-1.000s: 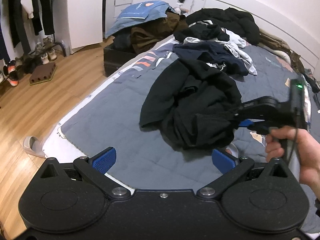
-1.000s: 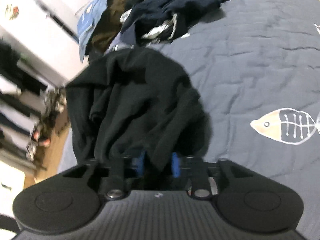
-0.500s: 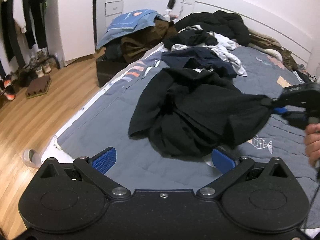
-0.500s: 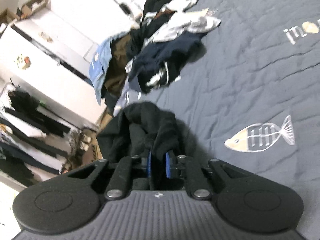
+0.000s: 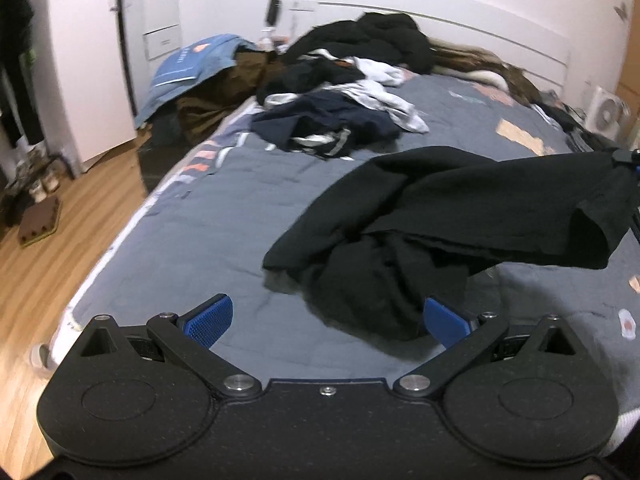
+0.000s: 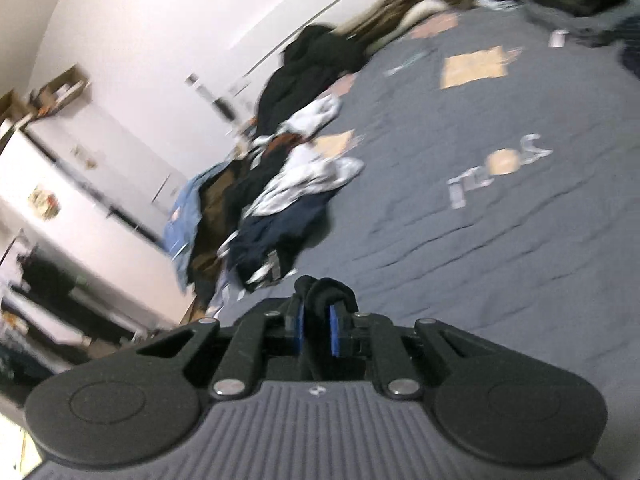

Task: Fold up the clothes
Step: 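Lift and drag the black garment with the right tool to spread it out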

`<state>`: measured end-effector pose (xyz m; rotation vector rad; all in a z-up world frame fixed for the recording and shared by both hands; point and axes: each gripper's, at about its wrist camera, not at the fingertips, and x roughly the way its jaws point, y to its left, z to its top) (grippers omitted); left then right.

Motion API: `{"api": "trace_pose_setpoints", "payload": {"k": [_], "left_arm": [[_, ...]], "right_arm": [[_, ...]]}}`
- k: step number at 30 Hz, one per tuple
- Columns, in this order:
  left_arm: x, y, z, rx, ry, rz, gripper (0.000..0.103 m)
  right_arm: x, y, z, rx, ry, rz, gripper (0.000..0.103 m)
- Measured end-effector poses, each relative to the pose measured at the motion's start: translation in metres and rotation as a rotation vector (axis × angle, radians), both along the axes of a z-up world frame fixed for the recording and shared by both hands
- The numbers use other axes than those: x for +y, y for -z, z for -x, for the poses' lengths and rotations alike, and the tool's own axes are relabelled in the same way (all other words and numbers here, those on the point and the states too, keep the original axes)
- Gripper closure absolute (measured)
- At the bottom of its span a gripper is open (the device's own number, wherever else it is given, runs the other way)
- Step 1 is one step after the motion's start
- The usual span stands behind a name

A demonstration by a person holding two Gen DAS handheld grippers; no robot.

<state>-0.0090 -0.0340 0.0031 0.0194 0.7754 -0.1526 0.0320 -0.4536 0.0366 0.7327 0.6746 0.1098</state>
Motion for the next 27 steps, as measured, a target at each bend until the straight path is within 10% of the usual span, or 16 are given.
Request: {"api": "trace_pose_setpoints", "payload": {"k": [4,10,18,27], "left_arm": [[-0.025,0.007,0.006,0.001,0.069,0.008,0.0],[-0.066,0.022,0.015,-0.01,0.163,-0.058,0.0],[-0.113,0.031,0.02,-0.041,0.232,-0.19,0.0],[-0.118,0.029,0.026,-0.009,0.231,-0.129,0.0]], "right_arm": [[-0.046,0.012,0.02,0.048,0.054,0.077,0.091],[-0.064,0.075,0.03,0.266,0.015,0.466,0.075],[-0.055,0.113,0.063,0.163,-0.017,0.462,0.04],[0.017,0.15,0.069,0.002,-0.378,0.825,0.029]]}}
